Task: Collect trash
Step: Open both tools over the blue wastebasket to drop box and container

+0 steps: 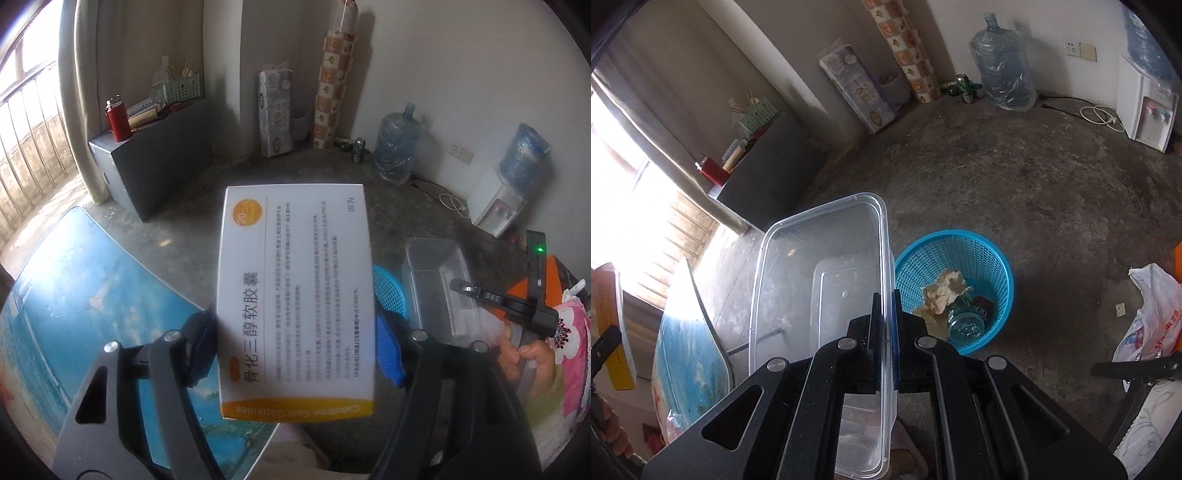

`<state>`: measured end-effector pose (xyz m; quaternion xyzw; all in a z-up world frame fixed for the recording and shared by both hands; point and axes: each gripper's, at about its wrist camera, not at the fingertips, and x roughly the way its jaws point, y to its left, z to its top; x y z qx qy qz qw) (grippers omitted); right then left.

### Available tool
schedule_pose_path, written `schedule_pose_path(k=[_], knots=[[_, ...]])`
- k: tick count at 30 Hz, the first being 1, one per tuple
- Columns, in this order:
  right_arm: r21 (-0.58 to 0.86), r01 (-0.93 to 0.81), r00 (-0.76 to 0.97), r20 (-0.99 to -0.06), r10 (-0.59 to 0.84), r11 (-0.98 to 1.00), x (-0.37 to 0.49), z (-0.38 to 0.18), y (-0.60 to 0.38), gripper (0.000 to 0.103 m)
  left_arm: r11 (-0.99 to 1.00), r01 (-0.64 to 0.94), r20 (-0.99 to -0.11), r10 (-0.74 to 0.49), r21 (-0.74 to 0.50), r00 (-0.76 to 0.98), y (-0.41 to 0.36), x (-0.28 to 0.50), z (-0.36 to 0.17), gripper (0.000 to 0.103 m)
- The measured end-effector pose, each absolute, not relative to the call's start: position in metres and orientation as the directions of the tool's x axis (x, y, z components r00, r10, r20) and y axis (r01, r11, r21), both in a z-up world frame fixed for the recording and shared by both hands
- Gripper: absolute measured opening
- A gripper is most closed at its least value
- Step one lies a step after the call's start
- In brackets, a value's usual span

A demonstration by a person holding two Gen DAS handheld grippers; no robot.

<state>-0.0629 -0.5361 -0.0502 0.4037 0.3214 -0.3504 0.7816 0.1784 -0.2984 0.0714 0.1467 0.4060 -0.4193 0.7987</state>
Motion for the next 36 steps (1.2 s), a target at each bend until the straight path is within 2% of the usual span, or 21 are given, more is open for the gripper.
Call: schedule_pose_path(k=[5, 10, 16, 24, 28, 29, 30, 33, 36], knots=[[0.359, 0.864, 0.464, -0.840, -0.283, 0.352, -0.084, -0.093, -0.562, 0.004, 0.539, 0.804, -0.814, -0.567, -0.251, 0.126, -0.366, 0.179, 0.023, 0.067], [0.297, 0.901, 0.386, -0.882, -0.270, 0.317, -0.094, -0.137, -0.588, 0.004, 0.533, 0.764, -0.848, -0.529, -0.362, -0.032, -0.426, 0.181, -0.051, 0.067], [0.244, 0.915, 0.331, -0.909, -0.253, 0.321, -0.087, -0.180, -0.617, 0.004, 0.589, 0.703, -0.885, -0.447, -0.399, -0.128, -0.473, 0.186, -0.144, 0.067], [0.123, 0.915, 0.238, -0.934, -0.267, 0.385, -0.053, -0.222, -0.640, 0.004, 0.647, 0.649, -0.905, -0.392, -0.400, -0.167, -0.509, 0.197, -0.224, 0.067], [0.076, 0.908, 0.213, -0.931, -0.296, 0.412, -0.033, -0.232, -0.653, 0.004, 0.665, 0.652, -0.919, -0.367, -0.365, -0.141, -0.520, 0.206, -0.247, 0.070], [0.063, 0.905, 0.206, -0.929, -0.306, 0.420, -0.027, -0.235, -0.657, 0.004, 0.664, 0.659, -0.923, -0.360, -0.354, -0.133, -0.523, 0.207, -0.251, 0.080], [0.052, 0.903, 0.202, -0.927, -0.316, 0.425, -0.021, -0.239, -0.660, 0.004, 0.667, 0.662, -0.926, -0.357, -0.343, -0.120, -0.525, 0.210, -0.253, 0.084], [0.018, 0.892, 0.181, -0.929, -0.322, 0.451, -0.004, -0.256, -0.671, 0.007, 0.671, 0.658, -0.928, -0.353, -0.342, -0.122, -0.525, 0.214, -0.253, 0.084], [0.007, 0.890, 0.171, -0.932, -0.320, 0.456, 0.002, -0.269, -0.676, 0.019, 0.685, 0.635, -0.918, -0.383, -0.359, -0.105, -0.515, 0.217, -0.242, 0.084]])
